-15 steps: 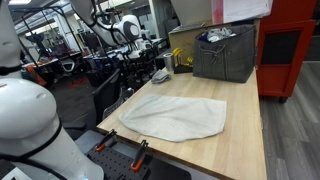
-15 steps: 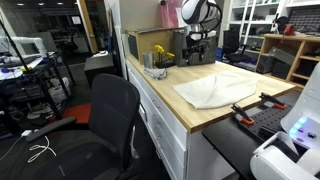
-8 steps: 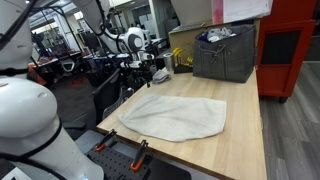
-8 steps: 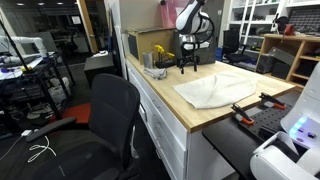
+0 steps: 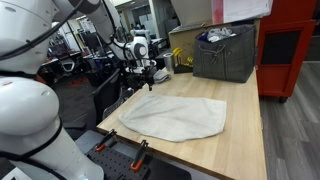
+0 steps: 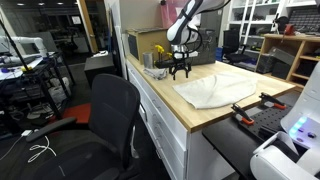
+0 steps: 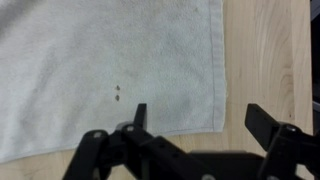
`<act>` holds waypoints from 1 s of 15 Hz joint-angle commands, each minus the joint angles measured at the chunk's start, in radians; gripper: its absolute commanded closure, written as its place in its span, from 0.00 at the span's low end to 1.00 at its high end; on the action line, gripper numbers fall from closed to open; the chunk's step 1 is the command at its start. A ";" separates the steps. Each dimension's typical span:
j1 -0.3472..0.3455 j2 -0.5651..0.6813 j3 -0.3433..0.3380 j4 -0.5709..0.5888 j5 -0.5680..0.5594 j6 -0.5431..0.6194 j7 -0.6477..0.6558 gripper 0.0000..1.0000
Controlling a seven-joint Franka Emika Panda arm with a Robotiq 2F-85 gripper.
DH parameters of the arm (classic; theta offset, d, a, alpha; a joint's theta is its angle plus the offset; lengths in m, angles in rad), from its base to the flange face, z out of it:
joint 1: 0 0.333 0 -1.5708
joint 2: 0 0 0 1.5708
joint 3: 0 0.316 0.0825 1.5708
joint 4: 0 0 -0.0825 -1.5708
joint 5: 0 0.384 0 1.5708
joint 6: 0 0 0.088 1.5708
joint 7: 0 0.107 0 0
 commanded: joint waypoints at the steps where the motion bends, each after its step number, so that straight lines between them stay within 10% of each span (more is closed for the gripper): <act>1: 0.026 0.100 -0.030 0.135 -0.005 -0.062 0.048 0.00; 9: 0.073 0.224 -0.049 0.277 0.000 -0.155 0.144 0.00; 10: 0.078 0.233 -0.053 0.290 -0.001 -0.162 0.160 0.25; 15: 0.100 0.234 -0.086 0.296 -0.022 -0.154 0.211 0.57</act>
